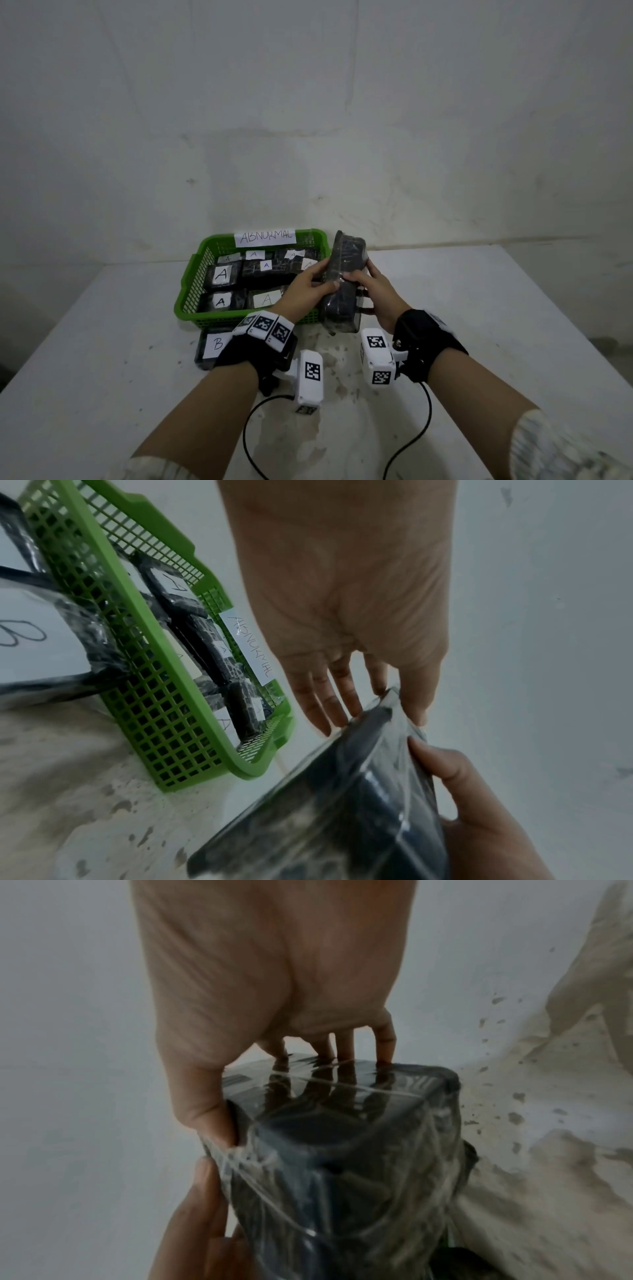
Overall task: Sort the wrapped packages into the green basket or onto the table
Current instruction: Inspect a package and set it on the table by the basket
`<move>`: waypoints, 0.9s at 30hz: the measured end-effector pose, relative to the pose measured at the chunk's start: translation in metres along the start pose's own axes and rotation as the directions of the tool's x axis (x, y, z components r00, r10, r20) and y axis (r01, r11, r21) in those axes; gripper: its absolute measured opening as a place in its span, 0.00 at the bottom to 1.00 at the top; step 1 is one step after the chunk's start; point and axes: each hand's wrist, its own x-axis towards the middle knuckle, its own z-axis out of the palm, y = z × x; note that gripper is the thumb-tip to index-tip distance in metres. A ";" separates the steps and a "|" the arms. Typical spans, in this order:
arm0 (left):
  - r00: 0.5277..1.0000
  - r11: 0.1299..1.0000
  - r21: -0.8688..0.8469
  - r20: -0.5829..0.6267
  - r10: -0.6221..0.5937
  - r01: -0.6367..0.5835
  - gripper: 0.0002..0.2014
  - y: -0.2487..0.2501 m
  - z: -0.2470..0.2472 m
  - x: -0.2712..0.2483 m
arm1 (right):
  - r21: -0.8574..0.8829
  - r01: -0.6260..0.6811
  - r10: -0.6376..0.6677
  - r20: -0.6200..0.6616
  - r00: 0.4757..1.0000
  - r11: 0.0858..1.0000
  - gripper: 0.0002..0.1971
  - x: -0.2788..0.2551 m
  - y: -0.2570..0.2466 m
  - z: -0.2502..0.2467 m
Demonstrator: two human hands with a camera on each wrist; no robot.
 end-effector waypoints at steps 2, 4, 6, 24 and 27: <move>1.000 1.000 -0.021 0.021 0.001 -0.001 0.27 0.000 0.001 -0.001 | -0.006 -0.011 0.012 0.021 1.000 1.000 0.26 0.002 0.003 -0.001; 1.000 1.000 -0.028 0.005 0.012 -0.011 0.27 0.001 -0.001 0.001 | -0.039 -0.006 0.008 0.064 0.998 0.999 0.37 0.003 0.005 -0.001; 1.000 1.000 -0.016 -0.023 0.020 -0.020 0.27 0.000 -0.001 0.004 | -0.066 -0.008 0.015 0.110 0.994 0.998 0.44 0.002 0.007 0.000; 0.997 0.988 -0.152 -0.072 -0.019 0.008 0.23 0.007 0.000 0.011 | 0.046 0.044 -0.047 0.064 0.997 0.998 0.20 -0.003 -0.002 0.009; 0.998 0.996 -0.089 -0.059 -0.026 0.021 0.27 0.002 -0.001 0.011 | 0.007 0.044 -0.045 0.064 0.997 0.999 0.21 -0.004 -0.001 0.010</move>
